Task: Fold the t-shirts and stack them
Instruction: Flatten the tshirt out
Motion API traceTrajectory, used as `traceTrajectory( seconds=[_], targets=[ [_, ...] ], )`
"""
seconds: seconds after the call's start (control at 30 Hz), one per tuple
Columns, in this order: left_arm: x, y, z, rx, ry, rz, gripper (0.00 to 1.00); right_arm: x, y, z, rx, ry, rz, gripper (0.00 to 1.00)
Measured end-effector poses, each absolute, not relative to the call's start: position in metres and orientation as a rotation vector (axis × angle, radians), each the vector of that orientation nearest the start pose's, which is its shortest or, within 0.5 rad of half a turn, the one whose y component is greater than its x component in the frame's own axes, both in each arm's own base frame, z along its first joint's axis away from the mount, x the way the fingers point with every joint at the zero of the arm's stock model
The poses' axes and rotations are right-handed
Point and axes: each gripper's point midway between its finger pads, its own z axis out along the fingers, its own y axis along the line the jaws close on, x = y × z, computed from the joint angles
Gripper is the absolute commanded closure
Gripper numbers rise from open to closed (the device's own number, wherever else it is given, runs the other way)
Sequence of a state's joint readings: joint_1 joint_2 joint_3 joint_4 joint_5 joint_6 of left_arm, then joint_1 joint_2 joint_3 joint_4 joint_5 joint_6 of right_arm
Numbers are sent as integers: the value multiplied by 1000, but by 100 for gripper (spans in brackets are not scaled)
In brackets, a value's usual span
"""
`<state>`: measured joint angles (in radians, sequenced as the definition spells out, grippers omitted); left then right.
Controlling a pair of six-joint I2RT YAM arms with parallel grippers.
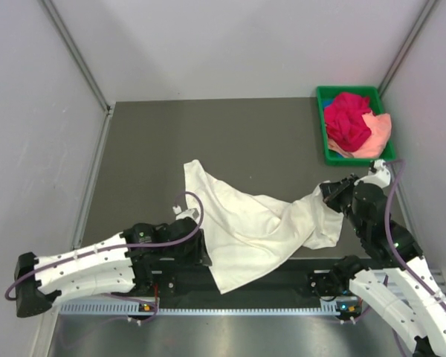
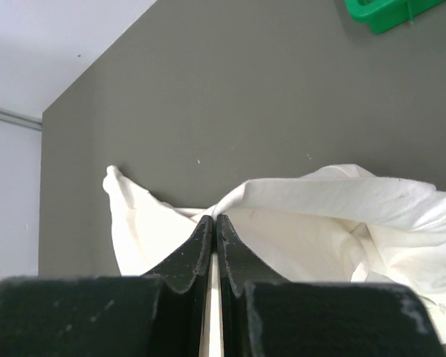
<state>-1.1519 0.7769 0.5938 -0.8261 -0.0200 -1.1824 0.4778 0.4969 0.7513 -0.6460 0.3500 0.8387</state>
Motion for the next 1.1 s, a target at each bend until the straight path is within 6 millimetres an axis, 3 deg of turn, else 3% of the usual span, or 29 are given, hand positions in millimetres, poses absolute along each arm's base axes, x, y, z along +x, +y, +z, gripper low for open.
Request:
traceTrajectory(
  seconds=[0.33, 0.43, 0.57, 0.67, 0.73, 0.83, 0.93, 1.1],
  targets=[
    [27, -220, 60, 50, 3003, -582, 51, 215, 77, 240, 579, 1869, 550, 100],
    [30, -218, 54, 65, 3005, -496, 48, 213, 77, 237, 579, 1874, 546, 100],
    [71, -223, 68, 7, 2881, -379, 48, 213, 76, 232, 578, 1885, 536, 100],
    [127, -230, 89, -122, 2758, -414, 49, 214, 77, 228, 577, 1896, 527, 100],
    [157, -229, 91, -185, 2713, -408, 50, 215, 77, 226, 574, 1902, 520, 100],
    [190, -219, 72, -237, 2728, -297, 51, 219, 77, 223, 567, 1893, 509, 100],
    [208, -215, 48, -216, 2776, -178, 51, 225, 78, 213, 552, 1895, 489, 100],
    [246, -217, 38, -213, 2787, -110, 51, 241, 85, 204, 517, 1902, 463, 100]
  ],
)
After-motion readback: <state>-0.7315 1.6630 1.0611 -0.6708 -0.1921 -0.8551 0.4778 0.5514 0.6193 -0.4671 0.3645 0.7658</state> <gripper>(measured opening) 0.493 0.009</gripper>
